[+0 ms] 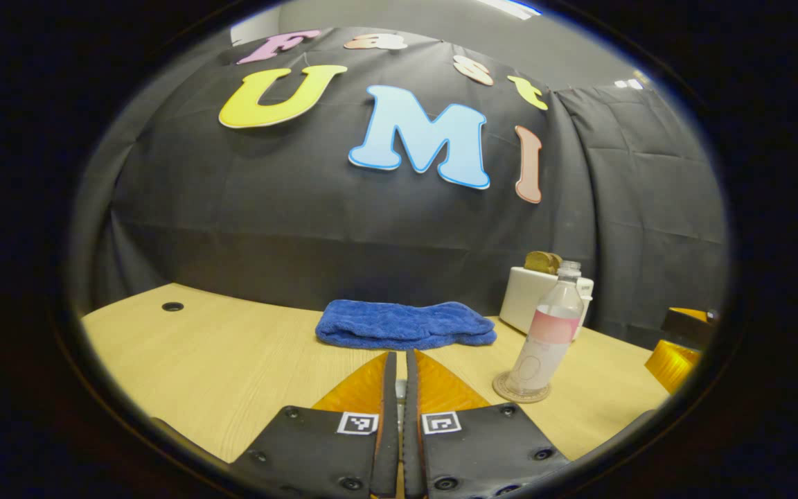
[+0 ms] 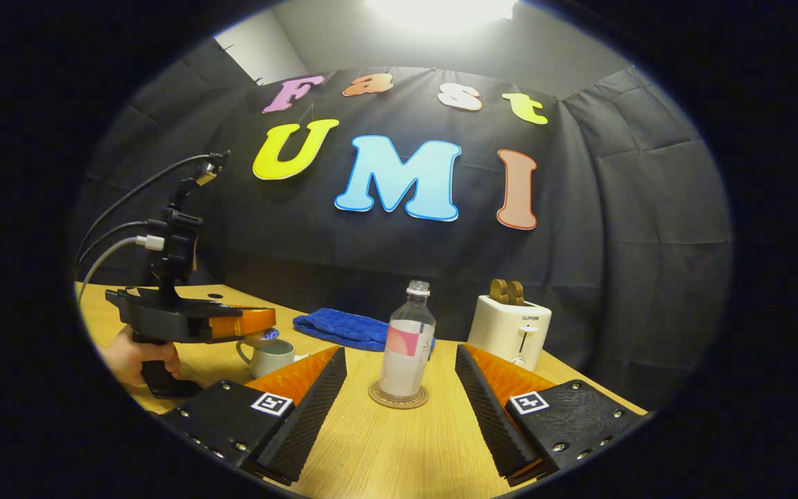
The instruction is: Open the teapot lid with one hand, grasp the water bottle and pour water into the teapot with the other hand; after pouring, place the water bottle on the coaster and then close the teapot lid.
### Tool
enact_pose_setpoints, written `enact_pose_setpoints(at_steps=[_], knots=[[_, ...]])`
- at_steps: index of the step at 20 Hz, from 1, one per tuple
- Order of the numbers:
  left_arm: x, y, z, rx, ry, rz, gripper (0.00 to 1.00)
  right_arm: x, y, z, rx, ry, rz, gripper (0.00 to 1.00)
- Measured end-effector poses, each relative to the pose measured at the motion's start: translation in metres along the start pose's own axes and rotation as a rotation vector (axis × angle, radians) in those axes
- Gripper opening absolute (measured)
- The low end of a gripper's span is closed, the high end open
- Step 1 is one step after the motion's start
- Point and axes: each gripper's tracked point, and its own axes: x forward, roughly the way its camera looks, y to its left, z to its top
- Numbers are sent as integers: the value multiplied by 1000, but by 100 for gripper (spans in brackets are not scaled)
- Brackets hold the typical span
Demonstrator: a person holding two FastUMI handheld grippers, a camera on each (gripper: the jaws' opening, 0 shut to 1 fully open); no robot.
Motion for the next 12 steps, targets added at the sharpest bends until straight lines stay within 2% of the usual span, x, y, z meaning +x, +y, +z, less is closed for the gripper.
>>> enact_pose_setpoints(at_steps=[7,9,12], knots=[[12,-22,-7,43,15,-25,10,1,-2,-6,13,15,4,98],[14,-21,-14,69,34,-11,9,2,-4,-10,27,25,9,98],[15,-18,-17,42,35,-9,10,2,-6,-13,55,31,13,98]])
